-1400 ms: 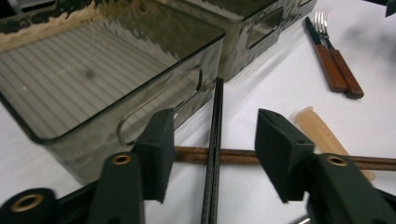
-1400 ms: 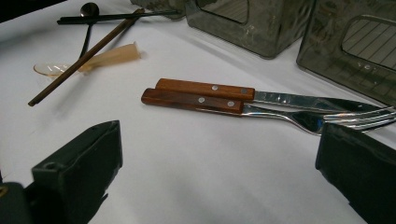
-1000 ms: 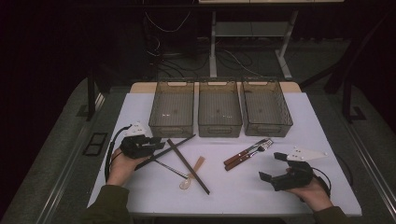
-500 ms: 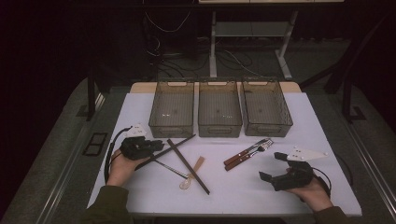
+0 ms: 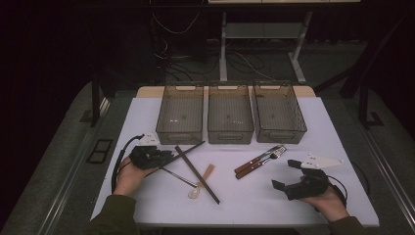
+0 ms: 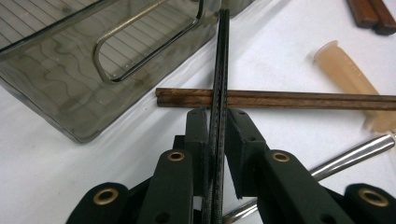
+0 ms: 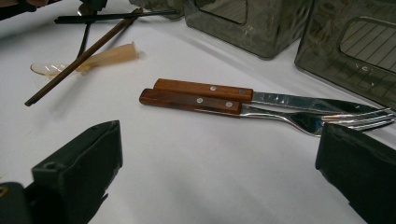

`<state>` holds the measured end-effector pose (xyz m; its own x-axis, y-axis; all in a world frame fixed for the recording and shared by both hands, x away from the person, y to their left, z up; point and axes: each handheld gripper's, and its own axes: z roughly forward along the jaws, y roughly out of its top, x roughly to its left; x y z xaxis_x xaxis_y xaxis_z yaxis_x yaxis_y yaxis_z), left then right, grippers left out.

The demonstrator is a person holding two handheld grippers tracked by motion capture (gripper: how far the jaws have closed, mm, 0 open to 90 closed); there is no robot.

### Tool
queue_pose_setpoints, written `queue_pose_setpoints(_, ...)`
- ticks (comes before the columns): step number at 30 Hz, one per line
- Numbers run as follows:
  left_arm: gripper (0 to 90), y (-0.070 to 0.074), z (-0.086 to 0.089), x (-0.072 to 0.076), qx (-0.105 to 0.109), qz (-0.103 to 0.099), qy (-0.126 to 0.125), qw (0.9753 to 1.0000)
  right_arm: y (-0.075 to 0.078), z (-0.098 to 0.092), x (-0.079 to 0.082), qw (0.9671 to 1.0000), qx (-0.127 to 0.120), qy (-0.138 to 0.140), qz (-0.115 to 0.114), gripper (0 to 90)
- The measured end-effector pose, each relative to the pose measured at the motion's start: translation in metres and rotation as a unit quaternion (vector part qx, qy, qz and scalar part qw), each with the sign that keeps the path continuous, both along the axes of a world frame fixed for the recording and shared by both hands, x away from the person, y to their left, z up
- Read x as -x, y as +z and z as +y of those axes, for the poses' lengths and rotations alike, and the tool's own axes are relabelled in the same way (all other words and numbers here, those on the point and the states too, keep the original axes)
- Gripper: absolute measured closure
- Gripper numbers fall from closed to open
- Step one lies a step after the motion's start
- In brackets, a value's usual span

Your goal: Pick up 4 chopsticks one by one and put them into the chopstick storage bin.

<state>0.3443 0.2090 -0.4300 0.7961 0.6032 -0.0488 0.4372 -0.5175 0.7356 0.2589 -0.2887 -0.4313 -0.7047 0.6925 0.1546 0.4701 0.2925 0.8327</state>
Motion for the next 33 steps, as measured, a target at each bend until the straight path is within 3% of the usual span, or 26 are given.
queue_pose_setpoints(8,80.8,-0.0023,-0.0020,-0.0008,-0.021,-0.001,0.001,0.9998,-0.0001,0.0001,0.0000,1.0000,0.001,0.000,0.000,0.9)
queue_pose_setpoints(33,80.3,-0.0064,0.0008,-0.0038,-0.020,0.011,0.004,0.9997,-0.0002,0.0001,-0.0001,1.0000,0.001,0.001,0.001,0.9)
